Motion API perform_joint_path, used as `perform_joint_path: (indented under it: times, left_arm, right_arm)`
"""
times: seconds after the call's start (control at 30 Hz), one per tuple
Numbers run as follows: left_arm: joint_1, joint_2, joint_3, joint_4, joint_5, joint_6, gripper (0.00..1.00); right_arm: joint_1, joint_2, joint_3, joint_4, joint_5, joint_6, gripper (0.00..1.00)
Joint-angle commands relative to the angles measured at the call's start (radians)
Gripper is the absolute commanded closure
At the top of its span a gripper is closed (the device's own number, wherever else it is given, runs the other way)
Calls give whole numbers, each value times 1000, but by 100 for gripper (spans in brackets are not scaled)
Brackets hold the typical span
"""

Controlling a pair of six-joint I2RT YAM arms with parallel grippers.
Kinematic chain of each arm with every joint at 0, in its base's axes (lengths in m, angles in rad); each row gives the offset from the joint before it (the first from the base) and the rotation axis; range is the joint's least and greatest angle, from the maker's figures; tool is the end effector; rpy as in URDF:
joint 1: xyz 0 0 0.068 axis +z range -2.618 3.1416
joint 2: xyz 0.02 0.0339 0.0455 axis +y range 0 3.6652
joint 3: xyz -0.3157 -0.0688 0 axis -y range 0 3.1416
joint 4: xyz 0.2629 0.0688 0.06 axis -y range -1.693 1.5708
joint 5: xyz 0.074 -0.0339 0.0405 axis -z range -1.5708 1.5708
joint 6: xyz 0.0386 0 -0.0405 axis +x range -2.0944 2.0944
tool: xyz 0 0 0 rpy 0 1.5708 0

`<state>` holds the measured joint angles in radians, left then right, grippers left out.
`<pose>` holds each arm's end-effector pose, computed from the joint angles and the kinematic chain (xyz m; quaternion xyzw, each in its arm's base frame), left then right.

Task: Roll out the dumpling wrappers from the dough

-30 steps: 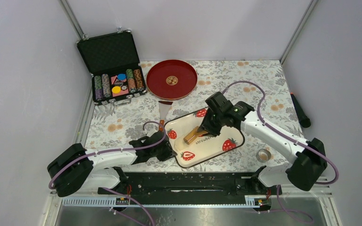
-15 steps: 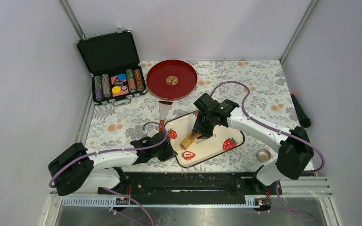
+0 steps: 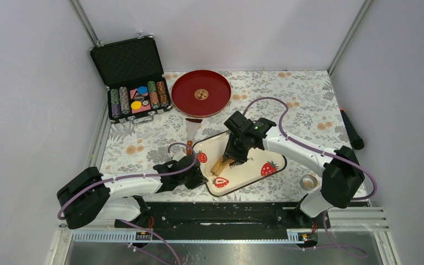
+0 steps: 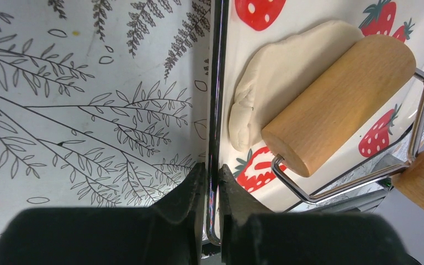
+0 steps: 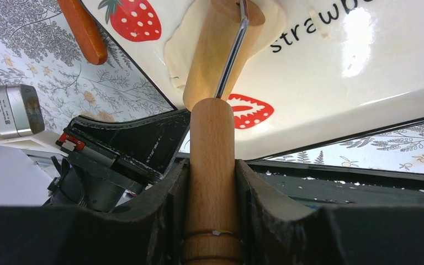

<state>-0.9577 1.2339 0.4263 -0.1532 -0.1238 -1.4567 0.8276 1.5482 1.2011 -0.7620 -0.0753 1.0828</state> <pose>0.1219 -0.1650 0.1709 -0.2531 0.9180 -0.2591 0.1617 0.2216 0.2454 0.2954 0.1152 0.9660 0.2078 0.1021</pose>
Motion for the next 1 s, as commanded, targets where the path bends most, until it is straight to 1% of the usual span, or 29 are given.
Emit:
perform_joint_path:
  times: [0.0, 0.33, 0.53, 0.97]
  left_arm:
    - [-4, 29, 5, -104, -67, -31, 100]
    - [-4, 29, 5, -103, -68, -32, 100]
    - [-4, 31, 5, -103, -68, -32, 100]
    - [-5, 31, 5, -105, -67, -31, 100]
  right_arm:
    - [3, 58, -61, -58, 10, 6, 100]
    - [-24, 82, -124, -13, -62, 31, 100]
    - [-72, 55, -221, 40, -105, 47, 100]
    - [-129, 18, -334, 78, -152, 52, 100]
